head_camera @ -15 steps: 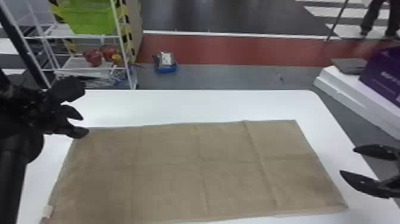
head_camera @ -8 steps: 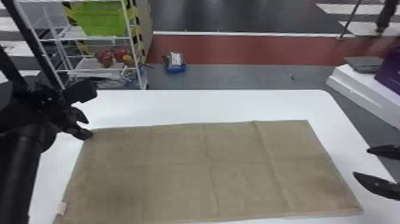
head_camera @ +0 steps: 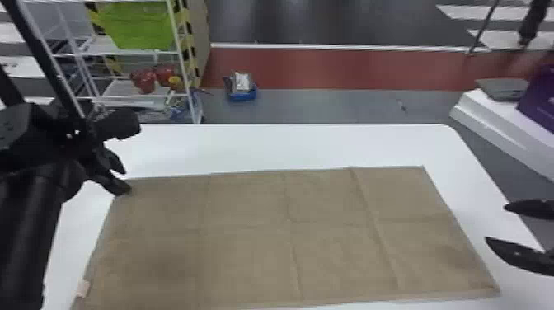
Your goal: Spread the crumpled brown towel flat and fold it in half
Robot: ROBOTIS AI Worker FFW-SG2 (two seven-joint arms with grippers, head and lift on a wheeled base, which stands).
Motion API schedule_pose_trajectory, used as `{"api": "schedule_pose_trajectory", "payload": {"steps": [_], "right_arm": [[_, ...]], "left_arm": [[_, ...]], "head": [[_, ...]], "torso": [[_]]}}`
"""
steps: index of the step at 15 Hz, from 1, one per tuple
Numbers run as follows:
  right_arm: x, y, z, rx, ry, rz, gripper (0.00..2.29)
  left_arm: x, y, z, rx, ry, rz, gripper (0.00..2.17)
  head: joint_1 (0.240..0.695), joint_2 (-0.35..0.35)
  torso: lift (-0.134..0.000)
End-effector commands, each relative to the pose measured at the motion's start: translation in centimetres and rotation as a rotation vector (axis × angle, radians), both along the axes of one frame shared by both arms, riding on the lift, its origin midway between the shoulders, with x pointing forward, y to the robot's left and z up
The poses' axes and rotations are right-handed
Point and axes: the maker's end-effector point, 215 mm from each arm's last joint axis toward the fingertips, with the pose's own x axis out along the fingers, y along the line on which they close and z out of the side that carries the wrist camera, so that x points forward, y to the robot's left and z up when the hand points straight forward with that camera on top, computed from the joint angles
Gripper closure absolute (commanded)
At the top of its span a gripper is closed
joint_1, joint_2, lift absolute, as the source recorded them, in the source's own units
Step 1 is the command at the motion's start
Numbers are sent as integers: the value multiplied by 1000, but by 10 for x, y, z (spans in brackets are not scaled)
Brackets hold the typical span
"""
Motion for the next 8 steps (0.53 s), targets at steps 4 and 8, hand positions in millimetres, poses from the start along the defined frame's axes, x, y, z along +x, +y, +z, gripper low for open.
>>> {"api": "schedule_pose_trajectory", "payload": {"steps": [4, 8], "right_arm": [[-1, 0, -2, -6, -3, 13, 33], [2, 3, -1, -5, -6, 20, 33]], "left_arm": [[0, 4, -4, 12, 9, 6, 664], [-2, 7, -9, 19, 13, 12, 994]], "head": [[695, -19], [695, -14]], "torso": [[-134], [-134]]}}
